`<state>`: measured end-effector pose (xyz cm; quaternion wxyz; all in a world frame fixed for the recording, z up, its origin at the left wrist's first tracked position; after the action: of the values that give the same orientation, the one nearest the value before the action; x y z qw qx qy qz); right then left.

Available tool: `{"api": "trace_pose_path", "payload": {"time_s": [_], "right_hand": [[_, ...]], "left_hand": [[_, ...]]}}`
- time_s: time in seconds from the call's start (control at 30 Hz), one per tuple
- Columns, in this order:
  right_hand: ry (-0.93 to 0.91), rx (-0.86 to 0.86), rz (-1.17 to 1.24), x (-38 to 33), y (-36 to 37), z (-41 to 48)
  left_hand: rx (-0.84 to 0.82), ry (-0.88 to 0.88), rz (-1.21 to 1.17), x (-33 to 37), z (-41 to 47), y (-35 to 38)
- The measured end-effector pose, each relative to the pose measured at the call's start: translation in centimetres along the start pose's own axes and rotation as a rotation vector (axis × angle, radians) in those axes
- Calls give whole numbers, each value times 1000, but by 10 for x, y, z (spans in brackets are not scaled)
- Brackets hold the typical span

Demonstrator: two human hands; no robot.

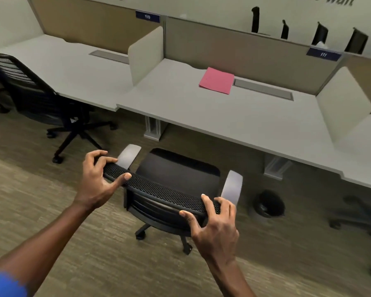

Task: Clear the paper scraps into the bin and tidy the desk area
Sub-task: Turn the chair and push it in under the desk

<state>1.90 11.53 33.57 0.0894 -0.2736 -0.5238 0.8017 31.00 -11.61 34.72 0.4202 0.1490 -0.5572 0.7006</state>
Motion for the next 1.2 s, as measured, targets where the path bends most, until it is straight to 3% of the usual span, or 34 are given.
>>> {"api": "trace_pose_path", "payload": {"time_s": [0.87, 1.2], "right_hand": [[-32, 18, -44, 114, 25, 166], [-54, 34, -38, 176, 31, 253]], "left_hand": [[-151, 106, 125, 55, 131, 143], [-90, 125, 201, 89, 181, 215]]}}
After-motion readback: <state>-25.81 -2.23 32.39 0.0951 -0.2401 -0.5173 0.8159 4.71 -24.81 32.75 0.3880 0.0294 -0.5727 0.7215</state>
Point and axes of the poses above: each hand's wrist, its own z-axis towards the middle knuckle, its own y-axis out of the palm, x = y × z, the point moved 8 cm from there along z, towards the middle knuckle, and after that the axes turned 3 degrees about -z, right-handed, at the moved point
